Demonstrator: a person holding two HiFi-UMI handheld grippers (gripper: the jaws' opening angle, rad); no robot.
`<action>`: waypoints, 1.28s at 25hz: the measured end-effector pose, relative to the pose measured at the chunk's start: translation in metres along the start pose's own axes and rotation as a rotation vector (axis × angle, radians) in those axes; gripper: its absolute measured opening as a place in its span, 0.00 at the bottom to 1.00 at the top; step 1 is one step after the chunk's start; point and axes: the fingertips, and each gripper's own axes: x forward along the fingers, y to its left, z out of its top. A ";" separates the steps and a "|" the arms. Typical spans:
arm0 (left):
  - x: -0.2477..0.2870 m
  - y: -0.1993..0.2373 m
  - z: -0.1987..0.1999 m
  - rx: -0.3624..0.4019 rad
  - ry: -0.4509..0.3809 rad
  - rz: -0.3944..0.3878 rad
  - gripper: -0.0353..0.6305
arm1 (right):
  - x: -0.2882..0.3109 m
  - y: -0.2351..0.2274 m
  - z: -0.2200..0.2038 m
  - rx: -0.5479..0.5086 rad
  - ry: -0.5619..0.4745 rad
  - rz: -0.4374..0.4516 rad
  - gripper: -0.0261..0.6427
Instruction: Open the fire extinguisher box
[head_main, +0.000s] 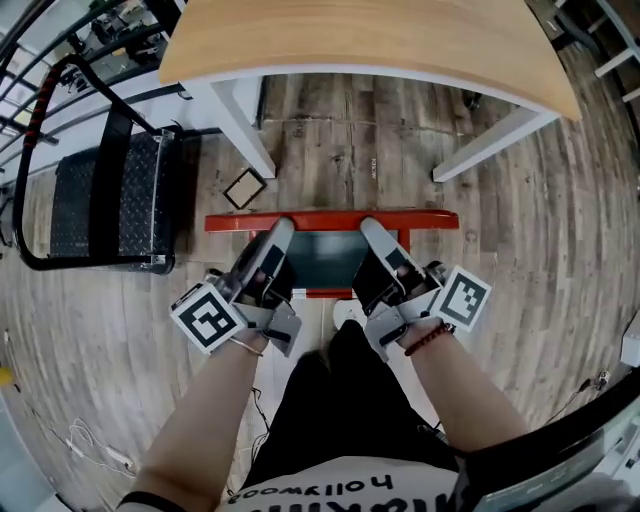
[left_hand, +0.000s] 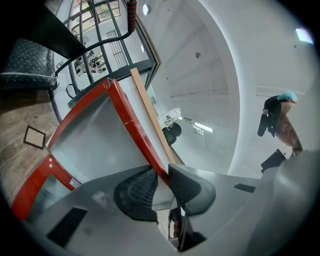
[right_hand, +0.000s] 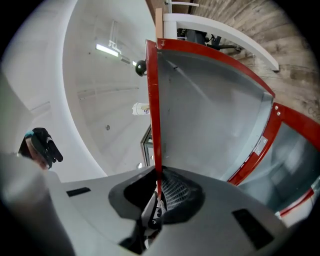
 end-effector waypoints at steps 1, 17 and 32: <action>0.000 0.001 -0.001 -0.014 -0.005 0.003 0.15 | 0.000 0.000 0.000 0.007 0.004 -0.005 0.09; 0.019 0.008 0.015 -0.177 -0.069 0.044 0.14 | 0.022 -0.005 0.015 0.084 0.098 -0.081 0.09; 0.036 0.013 0.028 -0.253 0.008 0.004 0.12 | 0.037 -0.013 0.028 0.131 -0.032 -0.150 0.09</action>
